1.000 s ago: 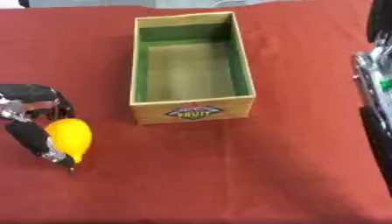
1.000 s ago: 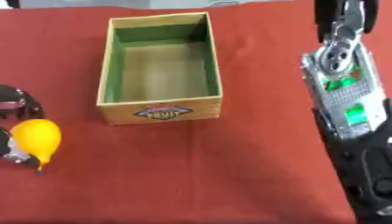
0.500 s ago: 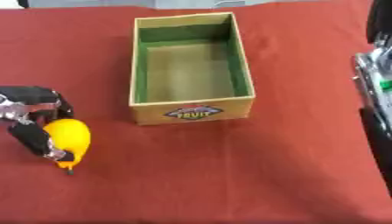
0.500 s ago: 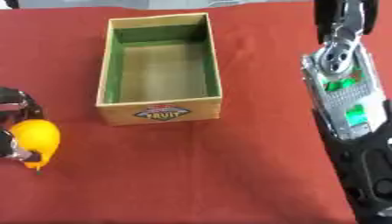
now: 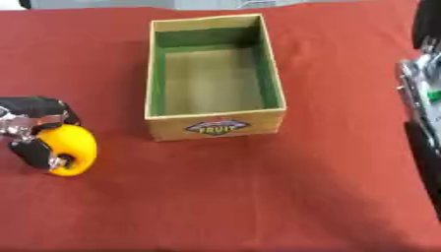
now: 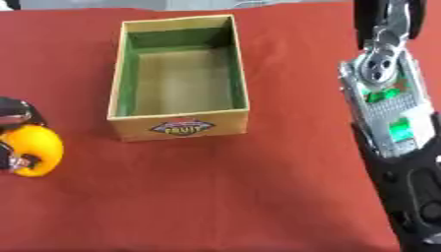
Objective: Pick up objects on the table and place them in the box.
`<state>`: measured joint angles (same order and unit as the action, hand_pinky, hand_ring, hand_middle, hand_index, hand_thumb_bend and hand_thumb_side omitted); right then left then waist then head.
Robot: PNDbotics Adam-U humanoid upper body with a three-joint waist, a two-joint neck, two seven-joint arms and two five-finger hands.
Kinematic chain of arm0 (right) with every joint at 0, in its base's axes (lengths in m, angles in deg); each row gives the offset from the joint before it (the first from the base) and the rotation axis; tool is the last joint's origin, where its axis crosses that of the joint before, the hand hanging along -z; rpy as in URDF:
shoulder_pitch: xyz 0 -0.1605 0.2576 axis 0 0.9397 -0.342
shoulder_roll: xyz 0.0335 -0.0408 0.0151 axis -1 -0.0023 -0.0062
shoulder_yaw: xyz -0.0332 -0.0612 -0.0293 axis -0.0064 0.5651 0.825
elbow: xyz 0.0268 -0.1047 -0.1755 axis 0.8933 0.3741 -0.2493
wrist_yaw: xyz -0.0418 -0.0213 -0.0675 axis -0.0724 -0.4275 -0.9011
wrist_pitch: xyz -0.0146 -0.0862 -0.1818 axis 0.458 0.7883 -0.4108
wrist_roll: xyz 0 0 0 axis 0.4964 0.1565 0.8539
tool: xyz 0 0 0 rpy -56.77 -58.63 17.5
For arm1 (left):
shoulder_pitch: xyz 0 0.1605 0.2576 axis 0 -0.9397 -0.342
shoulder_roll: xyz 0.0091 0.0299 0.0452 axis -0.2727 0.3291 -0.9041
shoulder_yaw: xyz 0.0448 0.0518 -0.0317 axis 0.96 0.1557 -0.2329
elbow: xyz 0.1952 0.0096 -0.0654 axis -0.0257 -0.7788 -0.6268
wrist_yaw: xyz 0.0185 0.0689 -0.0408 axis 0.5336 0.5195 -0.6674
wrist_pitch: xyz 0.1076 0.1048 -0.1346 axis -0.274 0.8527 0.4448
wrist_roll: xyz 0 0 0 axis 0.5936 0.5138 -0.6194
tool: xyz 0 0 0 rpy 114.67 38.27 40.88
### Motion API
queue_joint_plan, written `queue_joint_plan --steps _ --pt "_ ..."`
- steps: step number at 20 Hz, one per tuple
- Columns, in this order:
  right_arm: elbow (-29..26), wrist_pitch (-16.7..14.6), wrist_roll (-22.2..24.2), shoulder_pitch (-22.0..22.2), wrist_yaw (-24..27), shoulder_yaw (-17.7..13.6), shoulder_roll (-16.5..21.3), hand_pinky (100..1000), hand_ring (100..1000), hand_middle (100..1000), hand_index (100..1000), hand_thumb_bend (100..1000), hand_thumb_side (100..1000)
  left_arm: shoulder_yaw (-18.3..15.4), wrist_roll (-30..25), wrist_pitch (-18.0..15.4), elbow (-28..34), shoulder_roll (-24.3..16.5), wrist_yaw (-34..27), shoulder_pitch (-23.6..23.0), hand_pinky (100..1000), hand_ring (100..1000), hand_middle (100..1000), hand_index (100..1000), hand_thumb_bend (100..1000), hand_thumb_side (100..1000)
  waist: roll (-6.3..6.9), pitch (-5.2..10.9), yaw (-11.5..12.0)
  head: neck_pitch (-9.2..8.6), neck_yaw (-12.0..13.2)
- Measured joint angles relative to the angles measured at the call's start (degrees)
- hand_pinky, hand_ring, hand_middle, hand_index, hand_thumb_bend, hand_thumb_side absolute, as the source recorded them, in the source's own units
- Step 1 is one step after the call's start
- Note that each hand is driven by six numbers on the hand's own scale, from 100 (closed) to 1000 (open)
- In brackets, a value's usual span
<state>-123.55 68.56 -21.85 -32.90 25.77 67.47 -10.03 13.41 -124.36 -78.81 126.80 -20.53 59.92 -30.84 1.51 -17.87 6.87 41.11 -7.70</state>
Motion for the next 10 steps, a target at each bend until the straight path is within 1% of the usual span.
queue_joint_plan --steps 4,7,10 --pt "0.0 0.0 0.0 0.0 0.0 0.0 -0.01 837 789 682 873 100 1000 -0.03 1.96 1.29 -0.02 0.02 -0.53 0.0 340 480 476 598 100 100 0.0 0.01 0.04 -0.19 -0.03" --pt "0.0 0.0 -0.01 0.01 0.0 0.0 -0.01 837 789 682 873 100 1000 -0.25 3.87 2.15 0.43 0.02 -0.6 0.0 317 465 466 586 100 109 0.03 0.04 0.17 -0.2 -0.06" --pt "0.0 0.0 -0.01 0.06 0.0 -0.01 -0.02 837 789 682 873 100 1000 -1.2 5.45 2.75 1.73 -0.02 -0.45 0.02 311 461 464 583 100 116 0.2 0.24 0.23 -0.2 -0.17"
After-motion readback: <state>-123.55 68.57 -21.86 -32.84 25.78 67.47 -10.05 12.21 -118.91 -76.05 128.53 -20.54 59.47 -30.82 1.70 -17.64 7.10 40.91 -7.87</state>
